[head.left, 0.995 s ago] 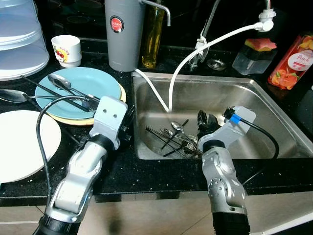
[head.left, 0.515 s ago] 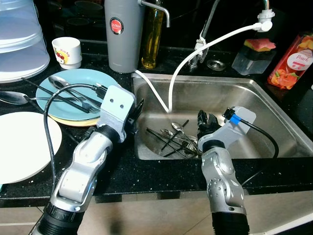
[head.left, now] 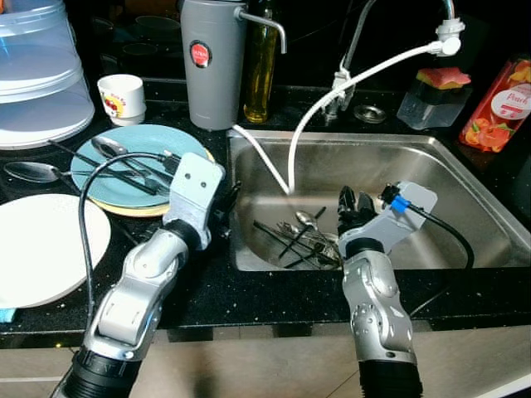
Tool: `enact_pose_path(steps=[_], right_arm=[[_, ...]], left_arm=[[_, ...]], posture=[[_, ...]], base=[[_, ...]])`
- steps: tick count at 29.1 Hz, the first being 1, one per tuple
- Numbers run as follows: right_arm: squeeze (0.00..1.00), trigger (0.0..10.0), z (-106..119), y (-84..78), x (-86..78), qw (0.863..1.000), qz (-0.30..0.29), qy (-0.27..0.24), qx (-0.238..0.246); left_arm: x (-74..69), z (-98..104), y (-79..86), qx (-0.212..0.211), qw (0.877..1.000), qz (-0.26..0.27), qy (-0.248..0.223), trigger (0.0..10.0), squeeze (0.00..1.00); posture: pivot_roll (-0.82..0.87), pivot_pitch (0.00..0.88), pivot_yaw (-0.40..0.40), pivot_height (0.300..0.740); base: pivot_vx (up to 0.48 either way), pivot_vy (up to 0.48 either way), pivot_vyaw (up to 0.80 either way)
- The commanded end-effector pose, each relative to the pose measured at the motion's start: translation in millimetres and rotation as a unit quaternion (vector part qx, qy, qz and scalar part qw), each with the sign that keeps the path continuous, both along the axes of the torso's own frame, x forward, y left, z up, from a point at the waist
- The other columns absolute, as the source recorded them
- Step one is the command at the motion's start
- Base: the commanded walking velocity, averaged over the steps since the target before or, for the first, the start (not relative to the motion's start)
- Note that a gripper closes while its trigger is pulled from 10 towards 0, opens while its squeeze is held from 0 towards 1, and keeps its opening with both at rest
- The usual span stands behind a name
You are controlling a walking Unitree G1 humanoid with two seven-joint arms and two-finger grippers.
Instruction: Kitchen organization
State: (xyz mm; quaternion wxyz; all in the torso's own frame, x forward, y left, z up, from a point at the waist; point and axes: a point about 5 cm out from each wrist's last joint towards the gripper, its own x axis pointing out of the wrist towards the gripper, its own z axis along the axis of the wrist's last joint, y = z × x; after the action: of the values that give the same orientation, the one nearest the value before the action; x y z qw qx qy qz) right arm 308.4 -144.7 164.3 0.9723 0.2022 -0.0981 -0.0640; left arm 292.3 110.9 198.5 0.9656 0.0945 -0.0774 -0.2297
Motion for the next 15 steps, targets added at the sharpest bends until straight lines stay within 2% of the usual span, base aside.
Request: enact_pose_path(steps=[1,15], right_arm=[[0.0,10.0,-12.1,1.5,0.6,1.0,0.004,0.022,-0.012],[0.0,10.0,-9.0,6.7,2.4,1.0,0.007,0.01,-0.022]], left_arm=[[0.0,-6.4,-0.1,-0.002,1.0,0.01,0.017,10.0,0.0],[-3.0,-9.5,0.7,0.001,1.0,0.017,0.025,10.0,0.0]], posture=[[0.29,0.0,-0.041,0.74],[0.3,0.0,-0.029,0.74]], base=[[0.0,0.0,0.0],[0.0,0.0,0.0]])
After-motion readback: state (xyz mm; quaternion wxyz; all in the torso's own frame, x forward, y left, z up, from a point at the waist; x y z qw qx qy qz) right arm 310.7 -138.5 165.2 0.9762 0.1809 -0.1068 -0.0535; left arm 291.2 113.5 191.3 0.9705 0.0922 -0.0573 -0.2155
